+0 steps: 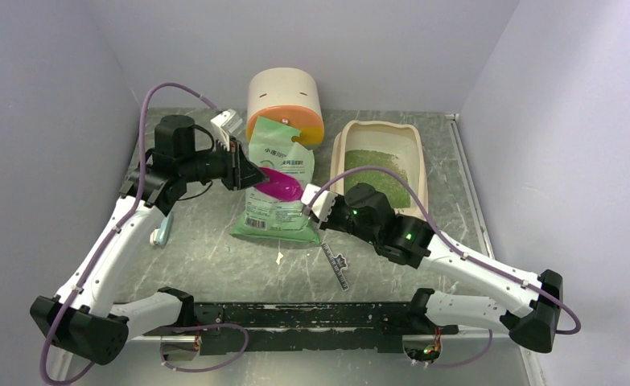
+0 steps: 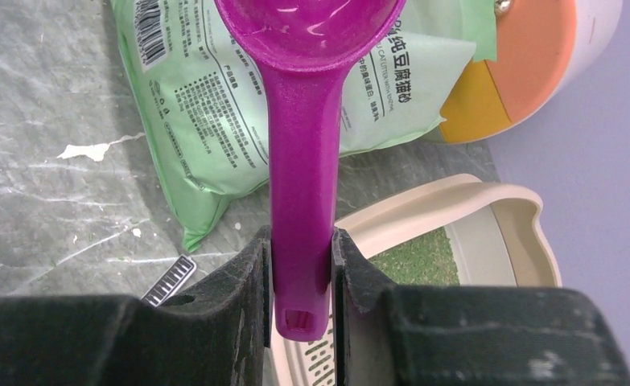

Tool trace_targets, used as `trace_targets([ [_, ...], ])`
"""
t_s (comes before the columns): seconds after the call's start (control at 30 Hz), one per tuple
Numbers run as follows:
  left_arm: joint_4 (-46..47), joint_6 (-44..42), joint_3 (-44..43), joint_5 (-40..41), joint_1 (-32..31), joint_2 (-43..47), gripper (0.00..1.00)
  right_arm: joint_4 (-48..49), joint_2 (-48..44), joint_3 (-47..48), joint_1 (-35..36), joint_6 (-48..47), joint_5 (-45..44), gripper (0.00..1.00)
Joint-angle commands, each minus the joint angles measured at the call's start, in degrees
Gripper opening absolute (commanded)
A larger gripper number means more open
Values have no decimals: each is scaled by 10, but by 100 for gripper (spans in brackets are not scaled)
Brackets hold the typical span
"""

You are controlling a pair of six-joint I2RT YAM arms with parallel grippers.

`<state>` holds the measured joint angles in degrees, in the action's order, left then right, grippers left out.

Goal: Fill the litter box with clean litter
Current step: Place the cat litter bag at the center of the board.

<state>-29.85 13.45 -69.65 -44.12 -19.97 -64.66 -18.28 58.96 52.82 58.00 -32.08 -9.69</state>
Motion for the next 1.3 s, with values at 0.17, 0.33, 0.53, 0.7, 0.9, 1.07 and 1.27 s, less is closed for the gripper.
trace_targets([
  [0.17, 69, 13, 69, 42, -9, 46, 5, 123, -88, -26, 5, 59, 15, 60],
  [0.33, 126, 50, 110, 79, -1, 80, 5, 199, -143, -56, 3, 179, -58, 82],
  [0.53, 200, 115, 166, 57, 69, 107, 5, 97, -91, 37, -141, 386, 0, 96],
  [0.7, 281, 202, 223, 44, 109, 130, 5, 84, -24, 44, -442, 618, 422, 99],
  [0.9, 419, 321, 286, 0, 110, 150, 5, 315, -16, -59, -479, 840, 625, 100],
  [1.07, 479, 375, 316, -21, 110, 161, 5, 485, -14, -121, -469, 943, 680, 99],
  [1.27, 503, 388, 311, -45, 105, 154, 5, 371, 37, -36, -392, 852, 681, 88],
])
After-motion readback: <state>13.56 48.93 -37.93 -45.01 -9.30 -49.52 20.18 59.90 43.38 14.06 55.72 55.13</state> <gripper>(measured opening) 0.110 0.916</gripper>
